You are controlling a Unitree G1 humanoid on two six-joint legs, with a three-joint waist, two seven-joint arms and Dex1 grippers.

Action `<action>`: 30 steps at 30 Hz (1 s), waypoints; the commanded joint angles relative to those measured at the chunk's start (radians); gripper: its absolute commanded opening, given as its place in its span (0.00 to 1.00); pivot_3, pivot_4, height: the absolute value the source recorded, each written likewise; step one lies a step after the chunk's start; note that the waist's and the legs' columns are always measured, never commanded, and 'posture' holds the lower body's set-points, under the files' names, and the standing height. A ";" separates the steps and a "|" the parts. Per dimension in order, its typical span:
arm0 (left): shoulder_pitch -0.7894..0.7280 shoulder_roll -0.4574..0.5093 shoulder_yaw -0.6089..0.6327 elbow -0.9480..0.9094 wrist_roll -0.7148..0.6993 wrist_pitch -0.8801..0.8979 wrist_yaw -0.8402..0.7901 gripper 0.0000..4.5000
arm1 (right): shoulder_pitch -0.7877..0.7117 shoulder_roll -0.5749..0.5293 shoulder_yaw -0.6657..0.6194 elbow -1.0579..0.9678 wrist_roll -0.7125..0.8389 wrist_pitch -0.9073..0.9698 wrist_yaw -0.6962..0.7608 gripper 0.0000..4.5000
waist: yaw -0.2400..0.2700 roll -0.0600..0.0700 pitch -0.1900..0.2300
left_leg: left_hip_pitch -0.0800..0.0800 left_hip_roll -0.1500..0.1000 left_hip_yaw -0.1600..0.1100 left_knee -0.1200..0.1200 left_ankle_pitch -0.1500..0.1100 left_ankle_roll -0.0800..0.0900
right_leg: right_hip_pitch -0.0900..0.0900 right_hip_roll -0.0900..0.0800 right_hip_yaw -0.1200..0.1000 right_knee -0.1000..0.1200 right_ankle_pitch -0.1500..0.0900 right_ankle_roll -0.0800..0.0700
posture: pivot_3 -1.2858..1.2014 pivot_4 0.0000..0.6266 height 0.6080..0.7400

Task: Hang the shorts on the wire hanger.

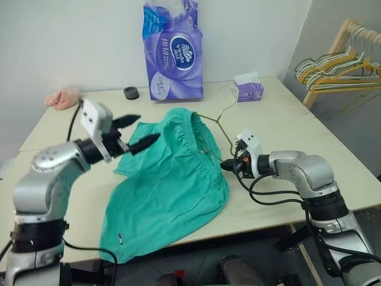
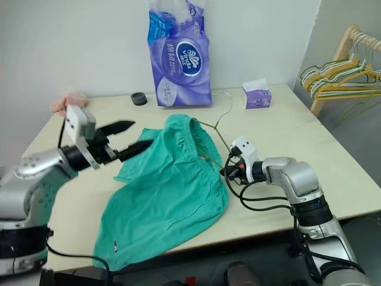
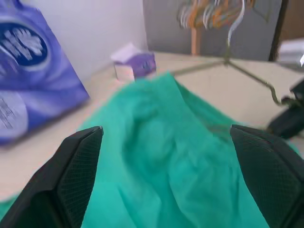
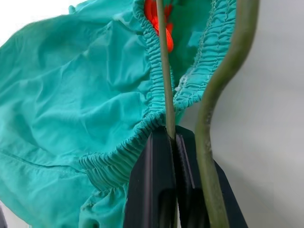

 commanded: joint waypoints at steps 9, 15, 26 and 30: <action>-0.178 0.165 -0.213 0.285 0.243 -0.313 -0.334 0.99 | -0.001 -0.080 0.121 -0.117 -0.107 -0.222 0.055 0.00 | -0.003 0.000 0.000 | -0.005 -0.001 -0.003 0.000 0.000 0.000 | -0.004 0.000 -0.002 0.000 0.000 0.000 | 0.42 0.03 1.00; -0.229 0.088 -0.277 0.373 0.310 -0.423 -0.362 0.99 | 0.012 -0.100 0.161 -0.156 -0.146 -0.284 0.078 0.00 | -0.001 0.000 0.000 | -0.007 -0.002 -0.004 0.001 0.000 0.000 | -0.005 -0.002 -0.002 0.000 0.000 0.000 | 0.41 0.03 1.00; -0.165 0.079 -0.354 0.378 0.381 -0.492 -0.456 0.99 | 0.002 -0.111 0.166 -0.201 -0.172 -0.337 0.107 0.00 | -0.026 0.000 0.000 | -0.008 -0.003 -0.005 0.001 0.000 0.000 | -0.007 -0.003 -0.002 0.002 0.000 0.000 | 0.41 0.04 1.00; -0.177 0.064 -0.360 0.401 0.396 -0.507 -0.457 0.91 | 0.003 -0.111 0.170 -0.215 -0.187 -0.375 0.128 0.00 | -0.029 0.000 0.000 | -0.008 -0.003 -0.006 0.002 0.001 0.000 | -0.007 -0.003 -0.003 0.002 0.000 0.000 | 0.41 0.04 1.00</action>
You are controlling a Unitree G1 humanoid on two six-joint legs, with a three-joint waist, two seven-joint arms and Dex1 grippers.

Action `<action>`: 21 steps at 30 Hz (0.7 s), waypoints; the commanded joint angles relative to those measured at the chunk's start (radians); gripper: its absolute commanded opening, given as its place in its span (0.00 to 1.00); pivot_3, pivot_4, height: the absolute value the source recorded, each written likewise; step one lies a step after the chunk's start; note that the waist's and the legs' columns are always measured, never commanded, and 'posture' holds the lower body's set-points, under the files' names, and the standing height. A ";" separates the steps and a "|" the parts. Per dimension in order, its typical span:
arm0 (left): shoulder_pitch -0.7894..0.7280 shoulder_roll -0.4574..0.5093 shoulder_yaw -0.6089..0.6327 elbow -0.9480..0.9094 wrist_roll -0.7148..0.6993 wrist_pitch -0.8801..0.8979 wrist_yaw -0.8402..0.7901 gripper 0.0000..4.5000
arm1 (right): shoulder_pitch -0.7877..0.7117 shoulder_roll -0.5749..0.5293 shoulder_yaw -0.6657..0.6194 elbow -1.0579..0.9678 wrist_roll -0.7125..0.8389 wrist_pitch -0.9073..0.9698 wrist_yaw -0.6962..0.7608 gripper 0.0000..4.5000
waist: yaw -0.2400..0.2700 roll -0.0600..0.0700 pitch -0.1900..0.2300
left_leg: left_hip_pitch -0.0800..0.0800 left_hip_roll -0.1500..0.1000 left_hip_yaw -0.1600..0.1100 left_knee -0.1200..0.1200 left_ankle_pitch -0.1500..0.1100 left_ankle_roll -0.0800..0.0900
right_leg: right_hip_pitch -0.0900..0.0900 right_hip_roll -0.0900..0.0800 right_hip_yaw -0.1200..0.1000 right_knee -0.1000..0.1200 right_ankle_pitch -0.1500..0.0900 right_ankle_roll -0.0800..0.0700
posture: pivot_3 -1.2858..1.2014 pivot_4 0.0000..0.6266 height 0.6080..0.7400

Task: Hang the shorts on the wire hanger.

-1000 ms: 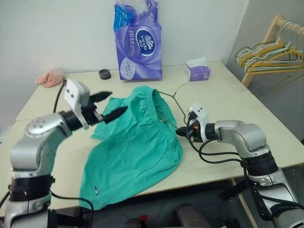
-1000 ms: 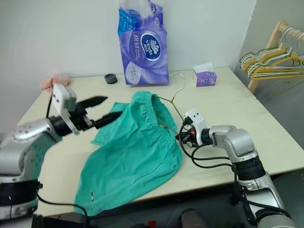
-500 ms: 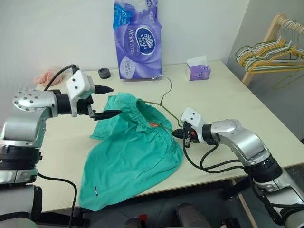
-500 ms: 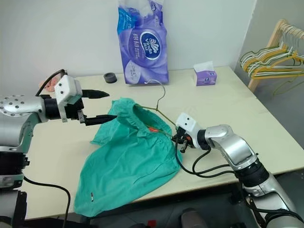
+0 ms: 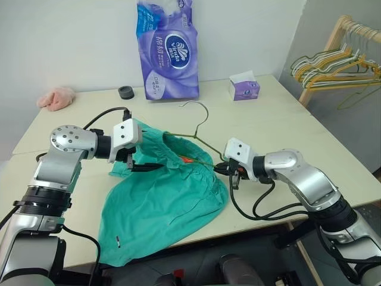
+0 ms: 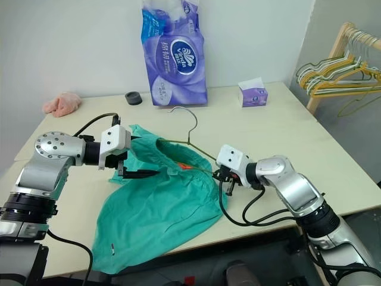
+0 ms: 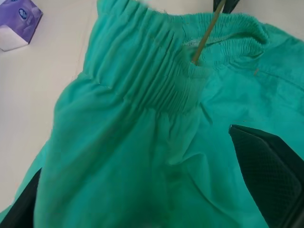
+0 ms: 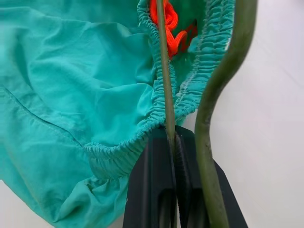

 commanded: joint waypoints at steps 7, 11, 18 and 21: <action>-0.012 -0.029 0.001 -0.024 -0.008 0.006 -0.019 0.49 | -0.015 0.005 -0.003 -0.059 -0.029 -0.097 0.041 0.00 | -0.001 0.000 0.000 | 0.000 0.000 0.000 0.000 0.000 0.000 | 0.000 0.000 0.000 0.000 0.000 0.000 | 0.41 0.03 1.00; -0.007 -0.041 0.001 -0.028 -0.006 0.011 -0.018 0.25 | -0.014 0.007 -0.004 -0.059 -0.039 -0.117 0.056 0.00 | -0.001 0.000 -0.001 | 0.000 0.000 -0.001 0.001 0.000 0.000 | 0.000 0.000 0.000 0.001 0.000 0.000 | 0.41 0.03 1.00; 0.000 -0.058 0.007 -0.037 -0.001 0.023 -0.018 0.00 | -0.018 -0.001 0.011 -0.058 -0.071 -0.175 0.097 0.00 | -0.001 0.000 -0.001 | 0.000 0.000 -0.001 0.002 0.000 0.000 | 0.000 0.000 0.000 0.003 0.000 0.000 | 0.41 0.03 1.00; 0.010 -0.050 0.006 -0.033 0.009 0.020 -0.017 0.00 | 0.005 -0.047 0.011 -0.053 -0.097 -0.237 0.131 0.06 | -0.001 0.000 -0.001 | 0.000 0.000 -0.001 0.002 0.000 0.000 | 0.000 0.000 -0.001 0.003 0.000 0.000 | 0.41 0.03 1.00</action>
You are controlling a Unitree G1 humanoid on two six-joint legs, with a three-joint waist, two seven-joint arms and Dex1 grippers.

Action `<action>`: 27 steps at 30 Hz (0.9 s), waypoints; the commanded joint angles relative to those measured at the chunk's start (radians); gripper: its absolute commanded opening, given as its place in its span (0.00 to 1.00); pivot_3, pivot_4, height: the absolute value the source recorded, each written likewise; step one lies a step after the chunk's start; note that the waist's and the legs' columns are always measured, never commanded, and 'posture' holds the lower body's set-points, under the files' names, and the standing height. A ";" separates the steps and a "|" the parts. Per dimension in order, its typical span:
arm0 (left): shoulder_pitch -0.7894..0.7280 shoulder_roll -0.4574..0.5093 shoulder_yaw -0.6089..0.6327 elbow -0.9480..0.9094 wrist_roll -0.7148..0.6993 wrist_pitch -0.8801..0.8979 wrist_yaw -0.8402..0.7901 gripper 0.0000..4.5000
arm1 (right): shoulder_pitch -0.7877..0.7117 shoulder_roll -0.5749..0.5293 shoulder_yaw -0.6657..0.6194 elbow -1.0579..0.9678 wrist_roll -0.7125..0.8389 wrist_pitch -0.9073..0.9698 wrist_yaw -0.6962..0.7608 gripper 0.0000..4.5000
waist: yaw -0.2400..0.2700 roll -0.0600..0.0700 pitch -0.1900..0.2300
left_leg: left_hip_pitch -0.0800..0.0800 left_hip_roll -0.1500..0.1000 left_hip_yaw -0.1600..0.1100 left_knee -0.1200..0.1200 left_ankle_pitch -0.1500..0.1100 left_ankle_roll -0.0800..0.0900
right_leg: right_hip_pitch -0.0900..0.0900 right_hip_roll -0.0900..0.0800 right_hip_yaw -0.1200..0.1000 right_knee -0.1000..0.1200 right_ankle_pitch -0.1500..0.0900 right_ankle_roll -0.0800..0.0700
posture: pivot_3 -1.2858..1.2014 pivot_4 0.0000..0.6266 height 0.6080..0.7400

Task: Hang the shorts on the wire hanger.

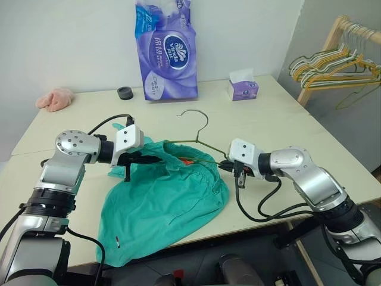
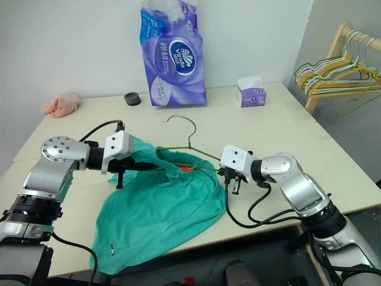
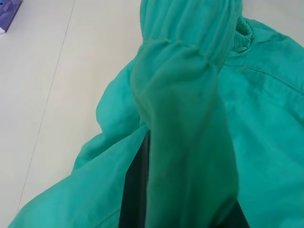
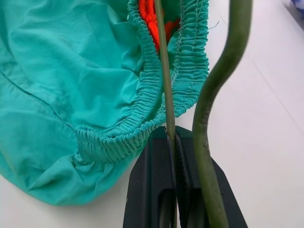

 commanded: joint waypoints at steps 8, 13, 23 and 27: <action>0.005 -0.001 0.007 -0.031 0.009 -0.001 0.034 0.00 | 0.028 -0.145 -0.055 0.030 0.001 -0.261 0.162 0.62 | 0.000 -0.001 0.000 | 0.000 0.000 0.000 0.002 0.000 0.000 | 0.000 0.000 0.000 0.002 0.000 0.000 | 0.41 0.04 1.00; 0.014 0.004 0.009 -0.034 0.013 -0.001 0.046 0.00 | 0.074 -0.244 -0.145 0.131 0.020 -0.253 0.179 0.99 | 0.001 -0.001 0.000 | 0.002 0.000 0.000 0.003 0.000 0.000 | 0.003 0.000 0.000 0.002 0.000 0.000 | 0.41 0.04 1.00; 0.005 0.005 0.034 -0.021 -0.011 0.033 0.069 0.00 | 0.355 -0.041 -0.306 -0.074 0.258 -0.040 0.015 0.99 | -0.001 -0.002 -0.001 | 0.003 0.001 -0.001 0.003 0.000 0.000 | 0.003 0.001 -0.001 0.004 0.000 0.000 | 0.40 0.05 1.00; 0.012 0.016 0.040 -0.031 -0.016 0.043 0.065 0.00 | 0.394 0.083 -0.256 -0.143 0.264 0.084 -0.106 0.99 | 0.000 -0.001 -0.001 | 0.003 0.001 -0.001 0.003 0.000 0.000 | 0.003 0.001 0.000 0.006 0.000 0.000 | 0.40 0.05 1.00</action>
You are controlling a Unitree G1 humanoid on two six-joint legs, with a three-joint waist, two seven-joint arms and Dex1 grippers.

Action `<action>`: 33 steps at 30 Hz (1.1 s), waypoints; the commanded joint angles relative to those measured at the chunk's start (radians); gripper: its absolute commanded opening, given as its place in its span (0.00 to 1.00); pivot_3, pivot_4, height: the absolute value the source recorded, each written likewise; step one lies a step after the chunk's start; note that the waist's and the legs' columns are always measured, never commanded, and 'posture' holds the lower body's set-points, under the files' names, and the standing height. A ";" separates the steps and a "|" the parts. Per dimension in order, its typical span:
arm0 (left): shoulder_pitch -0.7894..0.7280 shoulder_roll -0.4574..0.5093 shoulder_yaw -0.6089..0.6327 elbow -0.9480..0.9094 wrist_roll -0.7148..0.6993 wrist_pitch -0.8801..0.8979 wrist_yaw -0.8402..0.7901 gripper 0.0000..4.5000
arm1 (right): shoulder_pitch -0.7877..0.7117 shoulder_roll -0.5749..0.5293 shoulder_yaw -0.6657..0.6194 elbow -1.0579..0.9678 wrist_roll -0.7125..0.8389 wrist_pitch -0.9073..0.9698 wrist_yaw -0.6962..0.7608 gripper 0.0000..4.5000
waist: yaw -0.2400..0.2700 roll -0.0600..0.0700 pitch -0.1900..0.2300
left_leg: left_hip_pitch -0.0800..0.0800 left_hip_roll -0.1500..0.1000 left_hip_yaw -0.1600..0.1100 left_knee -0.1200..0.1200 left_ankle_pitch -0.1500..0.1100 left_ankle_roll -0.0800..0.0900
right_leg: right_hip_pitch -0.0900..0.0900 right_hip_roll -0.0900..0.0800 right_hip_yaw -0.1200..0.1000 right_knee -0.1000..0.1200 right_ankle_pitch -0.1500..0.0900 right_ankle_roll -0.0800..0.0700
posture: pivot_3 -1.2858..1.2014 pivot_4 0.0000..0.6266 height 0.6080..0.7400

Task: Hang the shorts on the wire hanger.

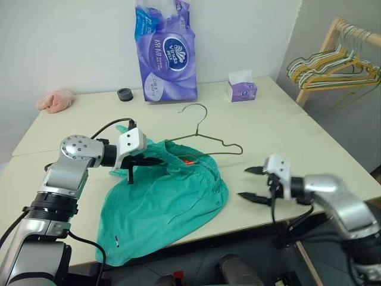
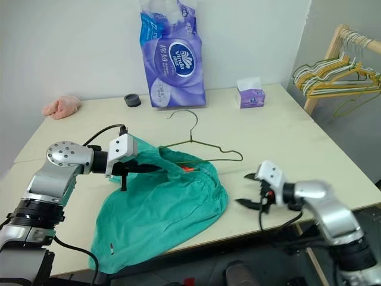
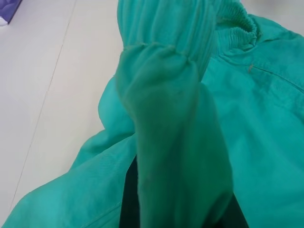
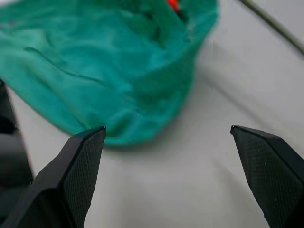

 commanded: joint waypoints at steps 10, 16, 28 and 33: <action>-0.006 0.029 0.059 -0.059 -0.038 0.046 0.008 0.00 | -0.033 0.139 0.138 0.046 -0.114 -0.016 -0.198 0.99 | 0.004 -0.001 0.000 | 0.000 -0.001 0.000 0.002 0.000 0.000 | 0.000 -0.001 0.000 -0.001 0.000 0.000 | 0.41 0.05 1.00; 0.003 0.031 0.067 -0.082 -0.043 0.063 0.014 0.00 | -0.038 0.211 0.178 0.095 -0.158 -0.038 -0.262 0.99 | 0.005 -0.001 -0.001 | 0.000 -0.001 0.000 0.002 0.000 0.000 | 0.000 0.000 -0.001 0.000 0.000 0.000 | 0.41 0.04 1.00; 0.044 0.054 0.139 -0.141 -0.102 0.134 0.044 0.00 | -0.053 0.311 0.005 0.124 -0.033 0.103 -0.325 0.14 | 0.005 -0.001 -0.001 | 0.000 -0.001 -0.001 0.002 0.000 0.000 | 0.000 -0.001 0.000 0.000 0.000 0.000 | 0.42 0.04 1.00; 0.087 0.076 0.207 -0.242 -0.203 0.254 0.041 0.00 | -0.060 0.269 -0.114 0.086 0.158 0.200 -0.214 0.01 | 0.005 -0.001 -0.001 | 0.000 -0.001 -0.001 0.001 0.000 0.000 | 0.000 -0.001 0.000 0.000 0.000 0.000 | 0.42 0.03 1.00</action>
